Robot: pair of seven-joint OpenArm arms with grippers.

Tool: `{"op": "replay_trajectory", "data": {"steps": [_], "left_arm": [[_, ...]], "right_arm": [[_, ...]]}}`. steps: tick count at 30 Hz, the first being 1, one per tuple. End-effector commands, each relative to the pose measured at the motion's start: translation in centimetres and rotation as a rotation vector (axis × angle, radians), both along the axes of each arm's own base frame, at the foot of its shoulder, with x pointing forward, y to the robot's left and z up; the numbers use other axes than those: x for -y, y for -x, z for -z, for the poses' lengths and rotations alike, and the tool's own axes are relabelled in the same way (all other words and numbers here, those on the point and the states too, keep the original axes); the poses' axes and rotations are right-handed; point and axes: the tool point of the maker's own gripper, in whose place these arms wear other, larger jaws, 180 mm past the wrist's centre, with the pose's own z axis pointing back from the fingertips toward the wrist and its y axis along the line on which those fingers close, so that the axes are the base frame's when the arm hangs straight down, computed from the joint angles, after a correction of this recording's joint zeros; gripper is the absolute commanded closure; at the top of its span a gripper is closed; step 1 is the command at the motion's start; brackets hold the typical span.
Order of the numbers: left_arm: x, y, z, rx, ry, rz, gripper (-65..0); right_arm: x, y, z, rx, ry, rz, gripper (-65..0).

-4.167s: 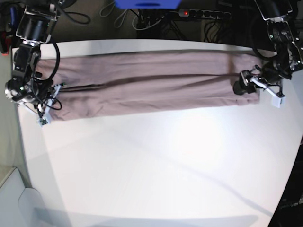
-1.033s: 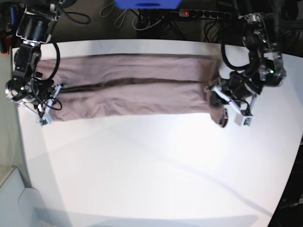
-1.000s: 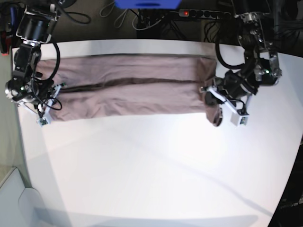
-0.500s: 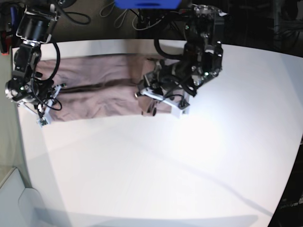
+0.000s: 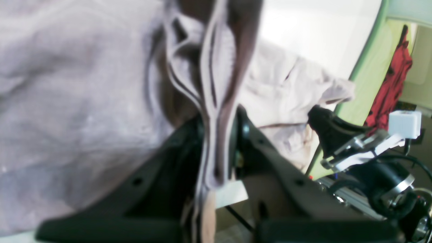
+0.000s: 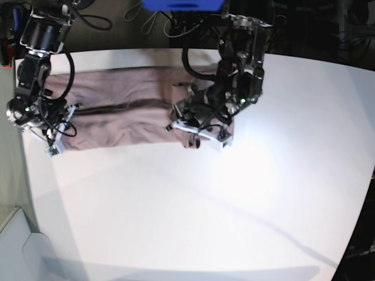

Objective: Layout the t-shirt on the table in an organized manner, then fold the t-shirt properly

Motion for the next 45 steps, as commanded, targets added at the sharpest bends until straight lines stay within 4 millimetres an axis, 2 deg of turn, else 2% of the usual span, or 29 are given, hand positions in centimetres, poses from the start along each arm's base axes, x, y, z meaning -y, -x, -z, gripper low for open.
{"op": "replay_trajectory", "data": {"steps": [1, 4, 8, 12, 16, 23, 29, 31, 45], "left_arm": [[0.4, -1.1, -1.5, 0.027, 0.036, -0.030, 0.0], [0.5, -1.7, -2.1, 0.077, -0.018, -0.016, 0.0], [2.5, -1.3, -2.8, 0.175, -0.156, 0.092, 0.0], [4.2, -0.7, -2.5, 0.245, -0.266, 0.169, 0.0], [4.0, -0.8, -1.2, 0.230, -0.299, 0.177, 0.0], [4.4, -1.1, -1.5, 0.233, -0.292, 0.190, 0.0], [6.6, 0.7, -1.4, 0.141, -0.149, 0.242, 0.0], [6.9, 0.7, -1.7, 0.131, -0.134, 0.255, 0.0], [6.7, 0.4, -1.8, 0.134, -0.138, 0.251, -0.2]], "right_arm": [[0.0, 2.4, 1.8, -0.116, 0.025, -0.003, -1.0], [0.0, 2.4, 1.8, -0.116, 0.025, -0.003, -1.0], [0.0, 2.4, 1.8, -0.116, 0.025, -0.003, -1.0], [0.0, 2.4, 1.8, -0.114, 0.025, -0.003, -1.0], [0.0, 2.4, 1.8, -0.114, 0.025, -0.003, -1.0], [0.0, 2.3, 1.7, -0.111, 0.025, -0.003, -1.0], [0.0, 2.1, 1.7, -0.108, 0.025, -0.003, -1.0], [0.0, 2.1, 1.7, -0.108, 0.025, -0.003, -1.0], [0.0, 2.3, 1.7, -0.111, 0.025, -0.003, -1.0]]}}
